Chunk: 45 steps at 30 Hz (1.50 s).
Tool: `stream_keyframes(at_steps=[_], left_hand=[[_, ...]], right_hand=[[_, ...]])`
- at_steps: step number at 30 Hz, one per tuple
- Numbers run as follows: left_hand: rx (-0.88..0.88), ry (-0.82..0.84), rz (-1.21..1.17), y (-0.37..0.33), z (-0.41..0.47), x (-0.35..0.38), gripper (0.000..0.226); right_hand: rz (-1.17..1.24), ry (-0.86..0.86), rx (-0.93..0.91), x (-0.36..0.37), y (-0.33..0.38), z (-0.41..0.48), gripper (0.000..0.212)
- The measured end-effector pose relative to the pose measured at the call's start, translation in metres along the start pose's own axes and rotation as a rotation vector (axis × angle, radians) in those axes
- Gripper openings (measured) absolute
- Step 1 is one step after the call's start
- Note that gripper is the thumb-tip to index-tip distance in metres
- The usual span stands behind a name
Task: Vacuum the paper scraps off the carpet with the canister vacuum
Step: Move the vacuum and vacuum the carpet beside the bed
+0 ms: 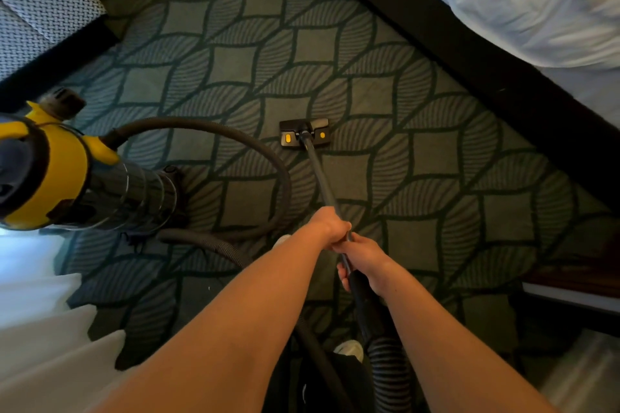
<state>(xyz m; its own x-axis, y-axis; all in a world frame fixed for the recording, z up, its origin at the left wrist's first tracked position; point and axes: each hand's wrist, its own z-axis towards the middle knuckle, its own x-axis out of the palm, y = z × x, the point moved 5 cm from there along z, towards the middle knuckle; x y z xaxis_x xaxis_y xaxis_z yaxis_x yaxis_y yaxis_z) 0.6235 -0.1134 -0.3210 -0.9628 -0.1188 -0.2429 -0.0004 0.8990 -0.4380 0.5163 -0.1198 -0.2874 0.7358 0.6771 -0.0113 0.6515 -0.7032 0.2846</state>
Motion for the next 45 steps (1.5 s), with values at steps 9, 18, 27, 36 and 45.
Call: stream_keyframes(at_steps=[9, 18, 27, 36, 45], left_hand=[[-0.008, -0.005, -0.135, 0.021, -0.041, 0.022, 0.030], [0.007, -0.136, -0.306, 0.036, -0.076, -0.018, 0.012], [-0.037, -0.049, -0.655, 0.084, -0.106, 0.004, 0.028], [-0.056, -0.008, -0.745, 0.101, -0.152, 0.014, 0.029], [-0.019, -0.022, -0.636, 0.102, -0.172, -0.053, 0.048]], right_hand=[[-0.077, 0.087, -0.022, -0.007, -0.029, -0.022, 0.032], [-0.106, 0.105, -0.056, 0.030, -0.006, -0.026, 0.025], [-0.150, 0.033, -0.179, 0.042, -0.039, -0.010, 0.024], [-0.167, 0.017, -0.143, 0.046, -0.069, -0.035, 0.030], [-0.033, 0.101, -0.152, 0.102, -0.039, -0.055, 0.023]])
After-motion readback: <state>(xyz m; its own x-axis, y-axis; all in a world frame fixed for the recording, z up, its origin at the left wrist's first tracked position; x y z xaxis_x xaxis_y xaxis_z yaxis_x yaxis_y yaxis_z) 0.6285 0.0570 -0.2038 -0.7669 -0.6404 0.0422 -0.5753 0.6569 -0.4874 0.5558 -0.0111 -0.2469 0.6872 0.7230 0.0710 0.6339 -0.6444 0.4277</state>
